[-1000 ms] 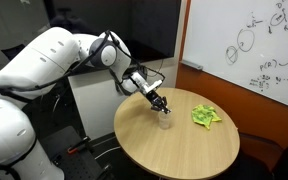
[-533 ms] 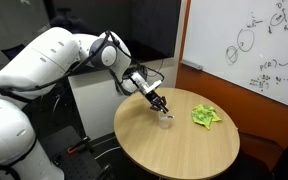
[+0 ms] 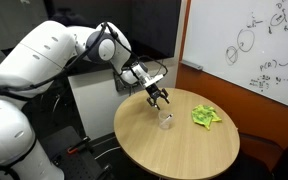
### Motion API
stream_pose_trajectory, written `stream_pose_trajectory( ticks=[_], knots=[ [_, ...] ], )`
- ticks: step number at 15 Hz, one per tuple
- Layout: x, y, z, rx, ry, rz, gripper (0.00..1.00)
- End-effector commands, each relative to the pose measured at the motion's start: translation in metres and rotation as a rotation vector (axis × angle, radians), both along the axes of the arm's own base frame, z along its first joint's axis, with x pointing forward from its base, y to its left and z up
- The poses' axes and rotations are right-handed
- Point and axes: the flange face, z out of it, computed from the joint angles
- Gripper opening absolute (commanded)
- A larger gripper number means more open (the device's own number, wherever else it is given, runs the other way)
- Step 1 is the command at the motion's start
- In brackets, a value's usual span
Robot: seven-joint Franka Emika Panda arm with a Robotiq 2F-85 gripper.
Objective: Pick up the marker from the table and put it in the cup
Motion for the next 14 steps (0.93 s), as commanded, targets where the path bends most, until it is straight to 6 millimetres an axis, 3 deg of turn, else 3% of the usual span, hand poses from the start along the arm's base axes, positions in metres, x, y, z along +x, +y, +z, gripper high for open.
stream_pose_trajectory(
  ticks=[1, 6, 14],
  knots=[
    [-0.004, -0.014, 0.05, 0.153, -0.034, -0.125, 1.0],
    [-0.006, -0.057, 0.104, 0.367, -0.075, -0.36, 1.0],
    [-0.02, -0.09, 0.129, 0.732, -0.201, -0.664, 1.0]
  ],
)
